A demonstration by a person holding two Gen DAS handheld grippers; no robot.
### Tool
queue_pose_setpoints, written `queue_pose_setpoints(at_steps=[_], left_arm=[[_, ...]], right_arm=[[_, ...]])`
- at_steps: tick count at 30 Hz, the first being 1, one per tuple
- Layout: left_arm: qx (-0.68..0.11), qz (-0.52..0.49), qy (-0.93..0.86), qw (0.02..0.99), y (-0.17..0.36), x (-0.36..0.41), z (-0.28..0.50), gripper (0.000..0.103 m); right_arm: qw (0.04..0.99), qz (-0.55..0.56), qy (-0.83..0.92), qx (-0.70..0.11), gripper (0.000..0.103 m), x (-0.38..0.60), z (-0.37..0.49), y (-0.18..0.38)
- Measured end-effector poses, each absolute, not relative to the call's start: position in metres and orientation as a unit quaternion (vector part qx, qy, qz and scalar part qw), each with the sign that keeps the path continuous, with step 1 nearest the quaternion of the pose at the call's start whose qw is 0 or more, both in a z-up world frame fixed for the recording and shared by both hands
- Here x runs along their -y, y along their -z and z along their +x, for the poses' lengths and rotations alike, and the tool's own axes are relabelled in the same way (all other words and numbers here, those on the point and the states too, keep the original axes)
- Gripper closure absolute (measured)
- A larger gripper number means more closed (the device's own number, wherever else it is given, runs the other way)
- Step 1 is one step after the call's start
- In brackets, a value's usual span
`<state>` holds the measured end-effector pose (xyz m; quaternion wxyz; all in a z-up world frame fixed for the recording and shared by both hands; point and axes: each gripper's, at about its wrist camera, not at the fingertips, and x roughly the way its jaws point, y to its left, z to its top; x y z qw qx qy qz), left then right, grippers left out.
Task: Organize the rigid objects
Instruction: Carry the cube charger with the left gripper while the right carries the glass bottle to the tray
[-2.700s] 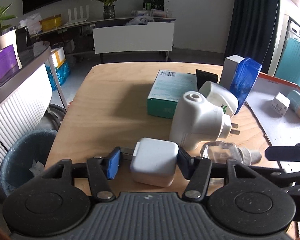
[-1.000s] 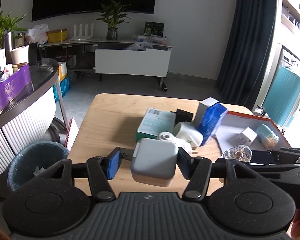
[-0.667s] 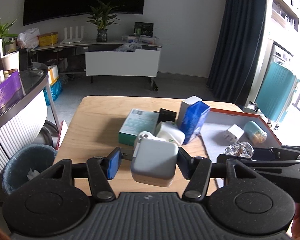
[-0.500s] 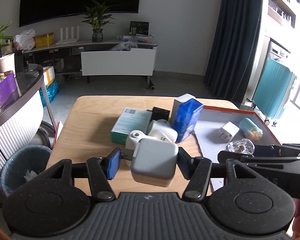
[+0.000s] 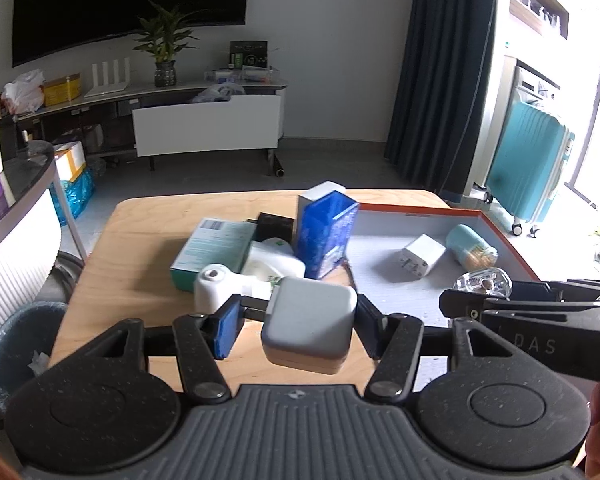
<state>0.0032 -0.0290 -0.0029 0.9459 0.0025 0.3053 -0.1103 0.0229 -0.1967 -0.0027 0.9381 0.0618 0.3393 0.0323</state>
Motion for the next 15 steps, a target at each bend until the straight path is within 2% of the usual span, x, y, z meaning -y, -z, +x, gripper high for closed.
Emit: queue_pose_setpoints(at_steps=[15], left_arm=[[-0.325, 0.002, 0.15, 0.934, 0.01, 0.079, 0.018, 0.044]], right_arm=[[0.939, 0.088, 0.024, -0.331, 0.041, 0.255, 0.013, 0.007]])
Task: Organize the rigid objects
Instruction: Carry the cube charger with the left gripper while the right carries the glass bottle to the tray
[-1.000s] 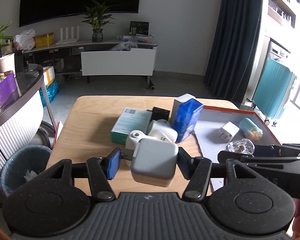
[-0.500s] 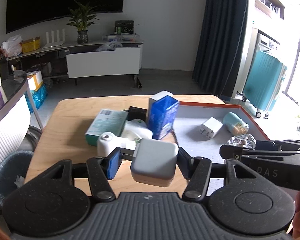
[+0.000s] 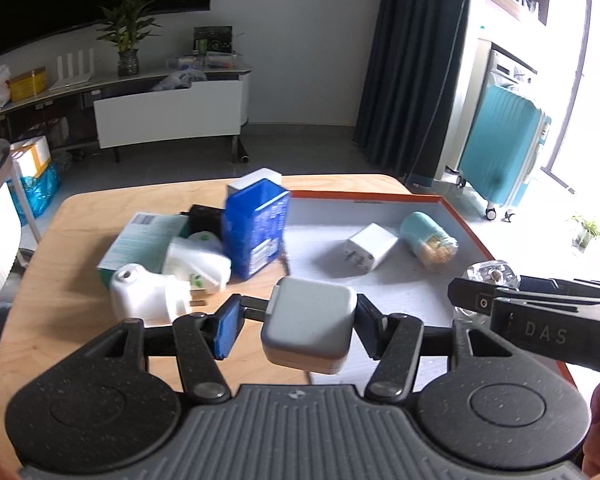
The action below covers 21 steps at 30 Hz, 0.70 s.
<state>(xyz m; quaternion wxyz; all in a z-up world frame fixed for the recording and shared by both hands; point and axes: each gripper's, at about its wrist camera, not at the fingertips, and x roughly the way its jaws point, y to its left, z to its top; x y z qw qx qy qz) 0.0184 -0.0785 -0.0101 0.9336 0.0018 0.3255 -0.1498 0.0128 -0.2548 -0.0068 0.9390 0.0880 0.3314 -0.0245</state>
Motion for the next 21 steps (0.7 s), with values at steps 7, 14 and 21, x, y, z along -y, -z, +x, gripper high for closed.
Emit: queue_pose_setpoints(at_steps=[7, 14, 21], left_arm=[[-0.332, 0.007, 0.172, 0.927, 0.015, 0.102, 0.025, 0.044], [-0.339, 0.013, 0.188, 0.921, 0.021, 0.118, 0.03, 0.044], [-0.342, 0.02, 0.189, 0.921, 0.023, 0.125, 0.035, 0.044]], right_arm=[[0.938, 0.096, 0.051, -0.33, 0.041, 0.279, 0.009, 0.007], [0.937, 0.105, 0.068, -0.325, 0.041, 0.294, 0.007, 0.007], [0.937, 0.103, 0.067, -0.328, 0.041, 0.298, 0.014, 0.01]])
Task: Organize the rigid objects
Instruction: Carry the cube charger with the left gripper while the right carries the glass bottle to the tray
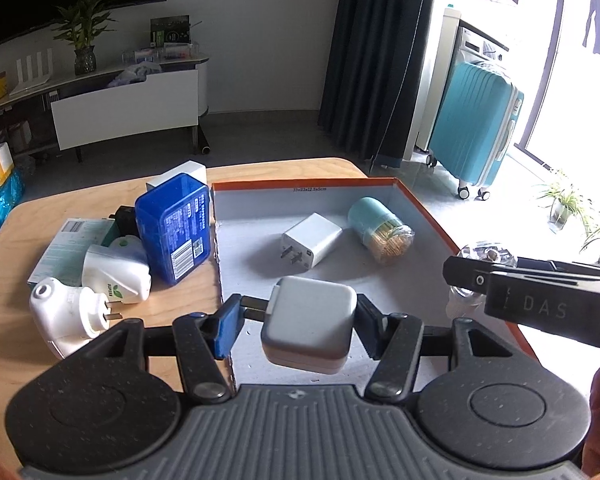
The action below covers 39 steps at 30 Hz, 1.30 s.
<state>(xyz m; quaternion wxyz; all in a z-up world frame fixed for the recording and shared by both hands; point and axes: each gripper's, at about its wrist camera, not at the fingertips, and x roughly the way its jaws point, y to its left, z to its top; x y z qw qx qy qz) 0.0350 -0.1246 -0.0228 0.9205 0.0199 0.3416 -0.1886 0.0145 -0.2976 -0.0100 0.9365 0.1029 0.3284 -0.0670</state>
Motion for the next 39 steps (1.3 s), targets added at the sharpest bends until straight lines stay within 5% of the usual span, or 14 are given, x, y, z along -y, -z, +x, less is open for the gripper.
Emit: queue_pose_setpoints(at_steps=[39], left_arm=[[-0.368, 0.024, 0.204, 0.907, 0.046, 0.143, 0.063, 0.044]], right_arm=[[0.923, 0.079, 0.046, -0.373, 0.041, 0.297, 0.08, 0.038]])
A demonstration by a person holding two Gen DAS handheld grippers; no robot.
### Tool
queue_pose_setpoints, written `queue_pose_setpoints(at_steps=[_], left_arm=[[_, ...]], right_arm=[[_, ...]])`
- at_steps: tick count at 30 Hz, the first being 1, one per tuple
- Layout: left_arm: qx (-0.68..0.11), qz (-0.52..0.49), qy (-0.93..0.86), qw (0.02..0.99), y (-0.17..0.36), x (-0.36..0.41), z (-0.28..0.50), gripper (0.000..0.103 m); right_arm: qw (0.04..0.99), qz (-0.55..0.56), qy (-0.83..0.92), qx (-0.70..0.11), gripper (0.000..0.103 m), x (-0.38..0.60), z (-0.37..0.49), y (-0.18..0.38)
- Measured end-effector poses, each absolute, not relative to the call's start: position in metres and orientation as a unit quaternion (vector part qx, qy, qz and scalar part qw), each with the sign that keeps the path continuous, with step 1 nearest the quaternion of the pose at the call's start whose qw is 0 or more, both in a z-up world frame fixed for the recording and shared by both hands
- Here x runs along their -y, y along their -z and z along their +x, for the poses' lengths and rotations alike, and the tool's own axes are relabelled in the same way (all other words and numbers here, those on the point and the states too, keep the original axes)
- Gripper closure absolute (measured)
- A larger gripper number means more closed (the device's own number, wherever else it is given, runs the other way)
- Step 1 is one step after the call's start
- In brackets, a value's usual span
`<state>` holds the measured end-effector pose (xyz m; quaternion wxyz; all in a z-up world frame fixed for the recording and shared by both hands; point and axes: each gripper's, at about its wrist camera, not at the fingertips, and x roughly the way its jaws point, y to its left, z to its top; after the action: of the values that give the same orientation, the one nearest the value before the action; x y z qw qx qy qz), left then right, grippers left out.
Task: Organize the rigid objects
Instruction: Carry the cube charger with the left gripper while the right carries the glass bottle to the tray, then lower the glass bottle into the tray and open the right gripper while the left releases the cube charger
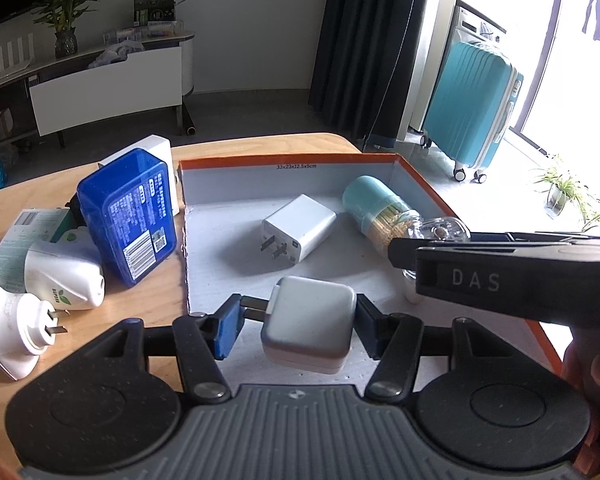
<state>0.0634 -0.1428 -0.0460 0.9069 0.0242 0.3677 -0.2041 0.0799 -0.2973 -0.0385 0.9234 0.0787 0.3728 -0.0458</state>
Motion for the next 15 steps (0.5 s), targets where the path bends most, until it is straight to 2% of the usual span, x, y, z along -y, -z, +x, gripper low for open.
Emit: queue_pose_setpoints(at_steps=[15], left_arm=[[-0.367, 0.023, 0.209, 0.906, 0.0466, 0.1492, 0.0713, 0.044]], right_arm=[[0.924, 0.077, 0.041, -0.373, 0.041, 0.2948, 0.0875, 0.0399]])
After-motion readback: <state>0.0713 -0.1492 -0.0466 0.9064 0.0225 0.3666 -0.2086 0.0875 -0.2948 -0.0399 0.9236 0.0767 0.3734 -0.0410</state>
